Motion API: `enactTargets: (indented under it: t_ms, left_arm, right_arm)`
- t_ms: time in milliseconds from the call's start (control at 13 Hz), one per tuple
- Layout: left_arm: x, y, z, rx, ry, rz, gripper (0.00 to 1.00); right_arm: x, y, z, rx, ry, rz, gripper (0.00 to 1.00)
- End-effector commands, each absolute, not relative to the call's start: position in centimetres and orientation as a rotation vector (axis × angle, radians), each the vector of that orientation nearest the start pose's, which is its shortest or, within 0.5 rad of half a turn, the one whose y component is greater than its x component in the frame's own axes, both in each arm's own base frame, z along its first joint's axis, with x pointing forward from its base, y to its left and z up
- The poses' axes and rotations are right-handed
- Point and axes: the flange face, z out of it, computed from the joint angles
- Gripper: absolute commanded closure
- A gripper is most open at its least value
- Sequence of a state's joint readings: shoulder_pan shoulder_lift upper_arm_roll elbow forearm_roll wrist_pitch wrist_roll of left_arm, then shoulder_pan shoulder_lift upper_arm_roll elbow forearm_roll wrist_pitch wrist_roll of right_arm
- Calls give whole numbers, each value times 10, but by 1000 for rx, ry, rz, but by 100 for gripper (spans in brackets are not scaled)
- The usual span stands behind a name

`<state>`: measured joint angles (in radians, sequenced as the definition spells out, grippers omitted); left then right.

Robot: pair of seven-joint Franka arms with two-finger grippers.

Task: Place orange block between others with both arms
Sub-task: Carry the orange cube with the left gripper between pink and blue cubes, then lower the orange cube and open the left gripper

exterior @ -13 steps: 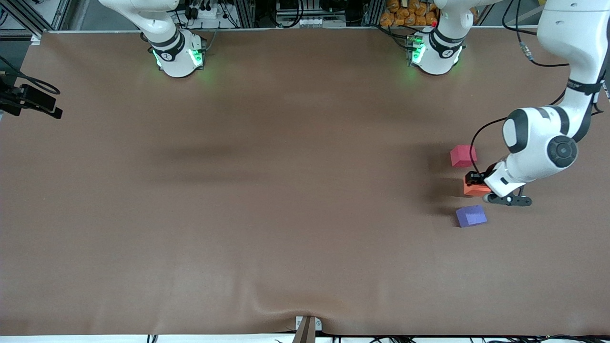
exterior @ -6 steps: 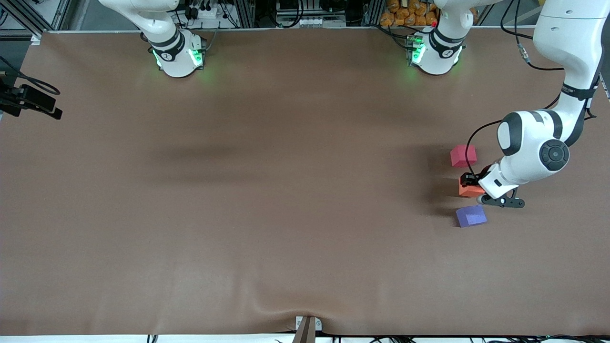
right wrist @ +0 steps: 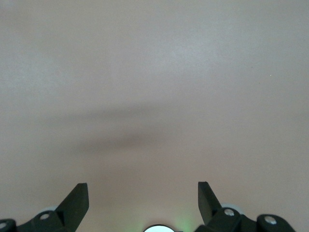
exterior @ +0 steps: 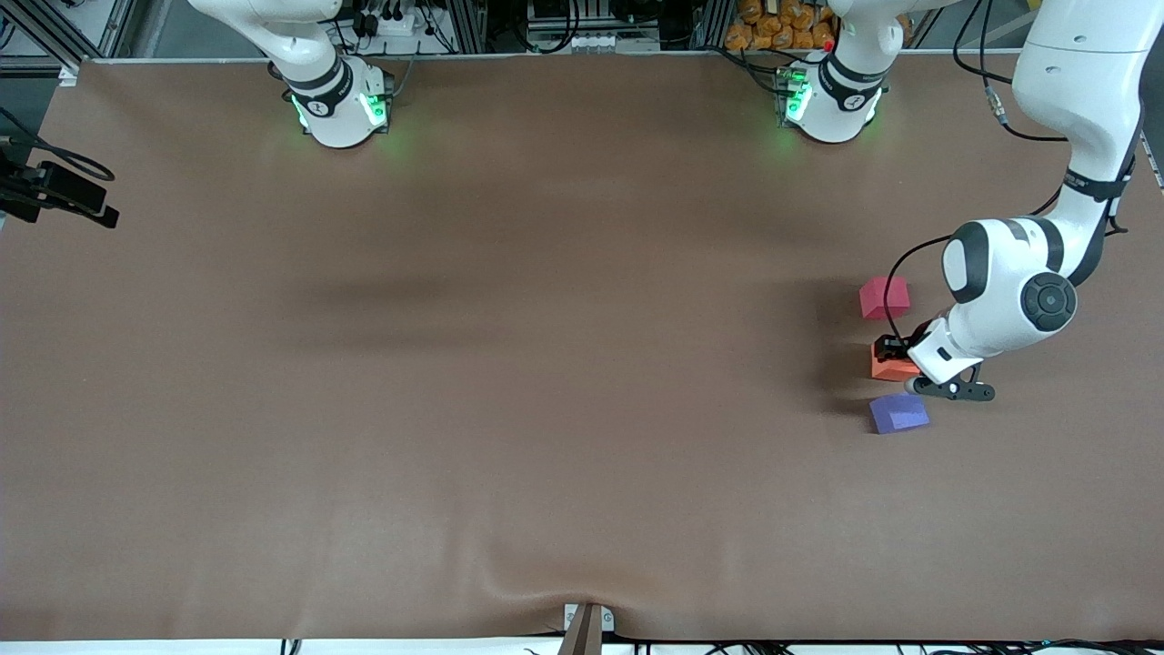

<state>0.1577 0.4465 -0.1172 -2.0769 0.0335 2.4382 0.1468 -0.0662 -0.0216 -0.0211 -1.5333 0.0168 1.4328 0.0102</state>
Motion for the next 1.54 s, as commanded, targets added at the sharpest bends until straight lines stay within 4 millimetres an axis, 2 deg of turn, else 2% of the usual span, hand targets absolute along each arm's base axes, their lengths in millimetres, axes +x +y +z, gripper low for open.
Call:
enactTargets:
  t_ms: [0,77,154,385,538,692,846,1077,1154,1308,1462]
  left_arm:
    - [585,21,203,-3162,197,109,80]
    - [585,22,201,-3163,197,116,57]
    - [585,21,201,-3163,199,114,1]
    - [587,18,209,-3162,202,105,0]
    - [589,28,241,-3157,195,88,0]
    - [598,30,299,-3150,172,81,0]
    - [604,33,367,-3141,160,88,0]
    - [602,31,470,-3121,154,-4,0]
    - [597,28,502,-3119,160,20,0]
    - [590,3,559,-3122,192,75,0]
    - [581,-20,594,-3122,104,52,0]
  right_arm:
    - [528,-45,644,-3119,170,112,0]
    - [528,-46,644,-3118,173,112,0]
    - [528,-45,644,-3119,170,112,0]
    - [528,-46,644,-3118,173,112,0]
    - [528,-46,644,-3118,173,112,0]
    - [528,-46,644,-3118,173,112,0]
    - [528,-46,644,-3118,173,112,0]
    - [528,-46,644,-3118,170,109,0]
    - [528,-46,643,-3118,173,117,0]
    - [527,-47,642,-3117,173,124,0]
    - [527,-46,643,-3116,175,121,0]
